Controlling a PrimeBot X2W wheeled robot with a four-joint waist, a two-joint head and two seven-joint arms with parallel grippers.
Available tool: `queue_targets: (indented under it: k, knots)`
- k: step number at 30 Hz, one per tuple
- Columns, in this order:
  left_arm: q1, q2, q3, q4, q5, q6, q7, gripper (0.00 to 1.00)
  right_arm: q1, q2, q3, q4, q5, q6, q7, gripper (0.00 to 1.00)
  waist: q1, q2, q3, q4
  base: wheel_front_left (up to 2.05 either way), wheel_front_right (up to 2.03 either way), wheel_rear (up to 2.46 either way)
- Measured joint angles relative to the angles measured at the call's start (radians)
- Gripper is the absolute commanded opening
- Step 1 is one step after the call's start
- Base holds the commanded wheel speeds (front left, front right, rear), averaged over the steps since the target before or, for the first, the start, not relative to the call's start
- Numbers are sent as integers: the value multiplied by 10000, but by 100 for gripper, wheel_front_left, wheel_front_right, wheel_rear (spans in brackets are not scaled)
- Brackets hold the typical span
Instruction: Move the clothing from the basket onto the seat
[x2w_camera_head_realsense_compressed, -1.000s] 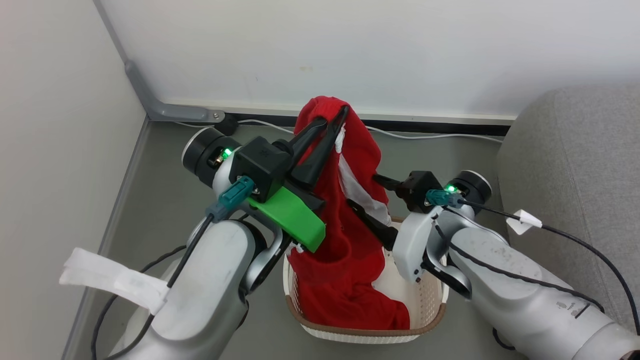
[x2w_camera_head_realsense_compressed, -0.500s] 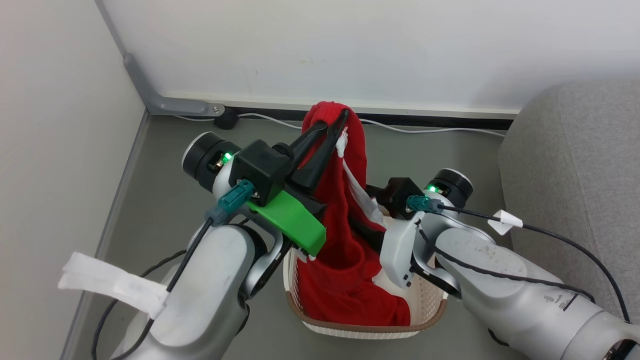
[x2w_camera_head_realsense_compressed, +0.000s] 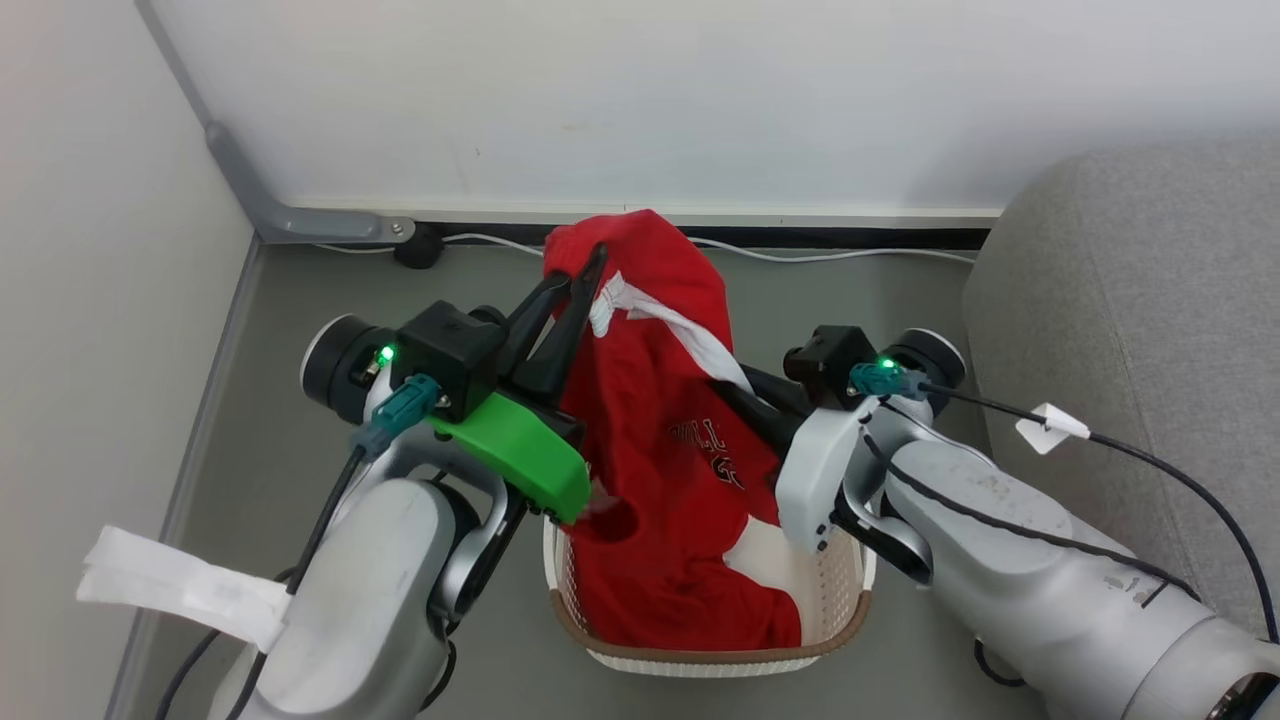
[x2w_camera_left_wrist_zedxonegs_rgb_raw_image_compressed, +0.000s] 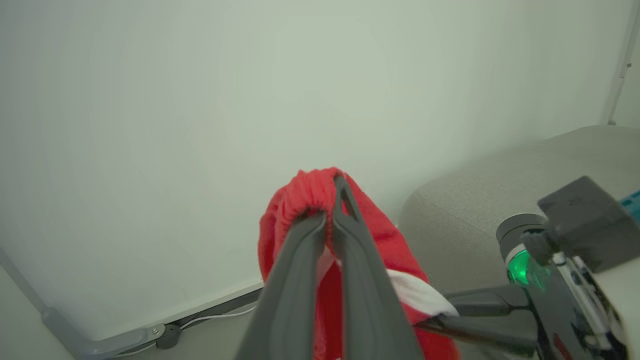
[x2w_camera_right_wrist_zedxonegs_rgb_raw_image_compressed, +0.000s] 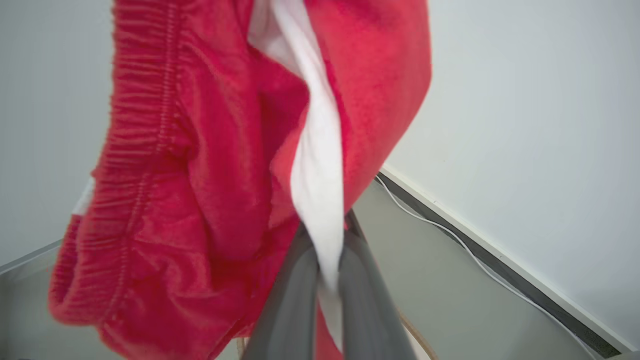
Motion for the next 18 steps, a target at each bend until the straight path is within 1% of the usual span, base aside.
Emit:
queue_targets:
  k: [3, 5, 6, 7, 8, 9, 10, 16, 18]
  knots:
    - [206, 56, 94, 105, -117, 67, 71, 0, 3, -8, -324, 23, 270, 0, -84, 0, 0, 0, -19, -182, 0, 0, 0]
    - [348, 90, 155, 182, -330, 73, 71, 23, 4, -36, -616, 56, 395, 0, -92, 0, 0, 0, -34, -315, 0, 0, 0]
    - [403, 105, 163, 213, -337, 75, 71, 42, 4, -56, -757, 84, 449, 0, -121, 0, 0, 0, -41, -384, 0, 0, 0]
    - [455, 109, 196, 230, -347, 102, 71, 42, 5, -82, -882, 98, 499, 0, -169, 0, 0, 0, -48, -455, 0, 0, 0]
    - [497, 109, 211, 247, -397, 104, 69, 74, 5, -117, -1012, 102, 546, 0, -174, 0, 0, 0, -56, -532, 0, 0, 0]
    - [517, 113, 222, 261, -412, 105, 69, 93, 5, -153, -1135, 104, 571, -6, -176, 0, 0, 0, -62, -608, 0, 0, 0]
    - [534, 113, 230, 261, -412, 105, 67, 100, 6, -196, -1260, 104, 631, -21, -178, 0, 0, 0, -69, -685, 0, 0, 0]
    - [683, 119, 230, 261, -487, 104, 2, 100, 15, -577, -2063, 58, 1014, -257, -222, 0, 0, 0, -112, -1174, 0, 0, 0]
    - [742, 128, 217, 257, -487, 100, -75, 100, 23, -757, -2286, 4, 1058, -405, -267, 0, 0, 0, -125, -1338, 0, 0, 0]
